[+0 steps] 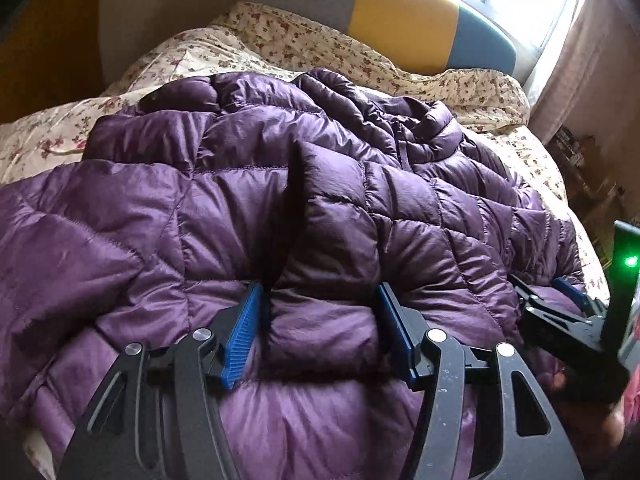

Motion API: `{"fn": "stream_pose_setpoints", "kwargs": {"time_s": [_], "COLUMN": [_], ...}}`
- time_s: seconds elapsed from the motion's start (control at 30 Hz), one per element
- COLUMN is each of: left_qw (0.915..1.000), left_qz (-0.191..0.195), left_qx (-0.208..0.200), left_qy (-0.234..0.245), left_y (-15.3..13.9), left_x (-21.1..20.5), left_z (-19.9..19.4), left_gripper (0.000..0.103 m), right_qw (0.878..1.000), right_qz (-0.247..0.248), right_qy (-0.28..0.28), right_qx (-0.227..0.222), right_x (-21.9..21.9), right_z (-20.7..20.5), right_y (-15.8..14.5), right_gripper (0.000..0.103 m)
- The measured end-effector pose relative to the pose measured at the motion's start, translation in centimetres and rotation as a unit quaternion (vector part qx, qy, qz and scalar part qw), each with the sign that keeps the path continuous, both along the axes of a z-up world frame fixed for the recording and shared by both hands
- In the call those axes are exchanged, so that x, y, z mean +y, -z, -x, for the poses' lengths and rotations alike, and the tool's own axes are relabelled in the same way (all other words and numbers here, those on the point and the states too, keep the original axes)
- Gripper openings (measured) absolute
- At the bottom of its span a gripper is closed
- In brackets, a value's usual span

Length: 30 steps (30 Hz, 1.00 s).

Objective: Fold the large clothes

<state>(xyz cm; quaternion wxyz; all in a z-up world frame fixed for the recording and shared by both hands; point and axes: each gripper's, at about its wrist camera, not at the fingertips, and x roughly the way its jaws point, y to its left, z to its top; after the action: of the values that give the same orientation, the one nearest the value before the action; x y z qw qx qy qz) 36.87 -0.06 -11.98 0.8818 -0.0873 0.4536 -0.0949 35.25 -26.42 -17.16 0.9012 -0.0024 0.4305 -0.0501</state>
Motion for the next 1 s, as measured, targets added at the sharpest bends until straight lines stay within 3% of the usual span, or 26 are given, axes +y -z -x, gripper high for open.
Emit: {"fn": "stream_pose_setpoints", "kwargs": {"time_s": [0.1, 0.23, 0.4, 0.5, 0.67, 0.77, 0.9, 1.0], "left_qw": [0.9997, 0.9979, 0.9907, 0.9788, 0.9468, 0.9161, 0.8618, 0.8453], "left_qz": [0.021, 0.056, 0.093, 0.125, 0.155, 0.162, 0.188, 0.184], "left_qx": [-0.005, -0.01, -0.013, -0.015, -0.027, -0.019, -0.023, -0.028], "left_qy": [-0.007, -0.033, -0.098, -0.161, -0.281, -0.366, -0.471, -0.501], "left_y": [-1.3, -2.6, -3.7, -4.2, -4.4, -3.8, -3.0, -3.0], "left_x": [0.8, 3.7, 9.5, 14.3, 23.1, 28.2, 34.1, 36.6], "left_z": [1.7, 5.2, 11.2, 15.5, 23.6, 27.4, 30.7, 31.1], "left_gripper": [0.081, 0.081, 0.084, 0.086, 0.09, 0.09, 0.09, 0.09], "right_qw": [1.0, 1.0, 1.0, 1.0, 1.0, 1.0, 1.0, 1.0], "right_qz": [0.002, 0.002, 0.003, 0.003, 0.002, 0.003, 0.005, 0.005], "right_qy": [0.0, 0.0, 0.0, 0.0, 0.0, 0.0, 0.001, 0.0], "right_qx": [0.0, -0.001, -0.001, -0.002, -0.003, -0.004, -0.004, -0.005], "right_x": [-0.1, 0.0, -0.1, -0.1, -0.2, -0.3, -0.3, -0.3], "right_z": [0.0, 0.0, -0.1, 0.0, -0.1, 0.1, 0.2, 0.2], "right_y": [0.0, 0.0, 0.0, 0.0, -0.1, -0.1, -0.2, -0.1], "right_gripper": [0.1, 0.1, 0.1, 0.1, 0.1, 0.1, 0.1, 0.1]}}
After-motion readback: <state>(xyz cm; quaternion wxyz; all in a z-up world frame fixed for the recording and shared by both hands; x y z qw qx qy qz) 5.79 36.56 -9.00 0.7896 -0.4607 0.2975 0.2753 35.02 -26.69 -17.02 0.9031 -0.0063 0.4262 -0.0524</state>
